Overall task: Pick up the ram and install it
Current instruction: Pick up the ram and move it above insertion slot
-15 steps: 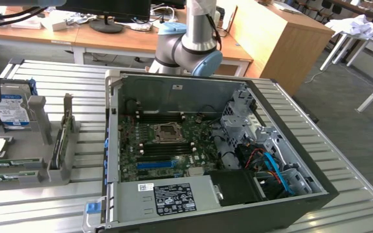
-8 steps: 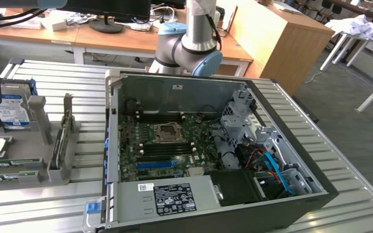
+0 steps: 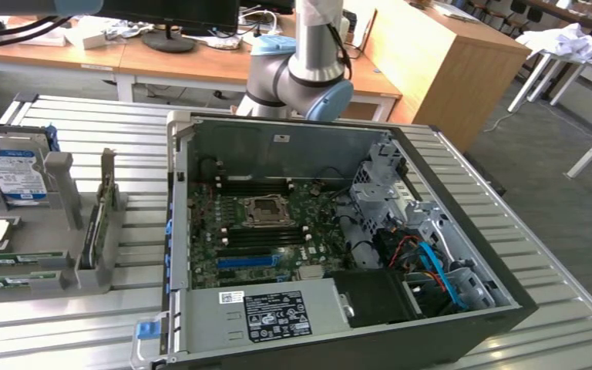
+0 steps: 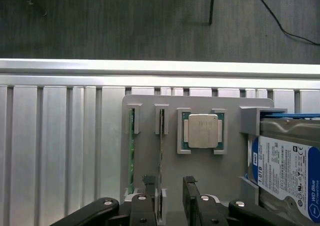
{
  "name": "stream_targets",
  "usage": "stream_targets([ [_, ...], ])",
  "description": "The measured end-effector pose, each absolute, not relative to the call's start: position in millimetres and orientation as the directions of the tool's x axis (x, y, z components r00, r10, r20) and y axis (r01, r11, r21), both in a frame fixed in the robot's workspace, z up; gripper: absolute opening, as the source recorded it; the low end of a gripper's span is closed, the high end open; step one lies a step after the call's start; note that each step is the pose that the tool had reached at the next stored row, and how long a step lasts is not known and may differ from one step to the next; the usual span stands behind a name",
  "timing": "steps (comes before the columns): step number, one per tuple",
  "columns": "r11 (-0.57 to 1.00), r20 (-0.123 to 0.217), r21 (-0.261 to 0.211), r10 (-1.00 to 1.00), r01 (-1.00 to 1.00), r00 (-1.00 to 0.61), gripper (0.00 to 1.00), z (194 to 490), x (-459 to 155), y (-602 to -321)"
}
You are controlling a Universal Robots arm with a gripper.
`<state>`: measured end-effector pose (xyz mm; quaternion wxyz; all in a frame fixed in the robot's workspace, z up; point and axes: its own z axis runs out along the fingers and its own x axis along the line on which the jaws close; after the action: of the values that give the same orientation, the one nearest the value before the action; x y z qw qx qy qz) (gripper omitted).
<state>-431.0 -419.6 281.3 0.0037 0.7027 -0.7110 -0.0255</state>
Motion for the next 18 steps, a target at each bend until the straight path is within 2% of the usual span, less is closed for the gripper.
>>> stream_targets([
  [18, 0.011, -0.031, 0.042, -0.999, -0.999, -0.013, 0.36, 281.3, -432.3, -451.7],
])
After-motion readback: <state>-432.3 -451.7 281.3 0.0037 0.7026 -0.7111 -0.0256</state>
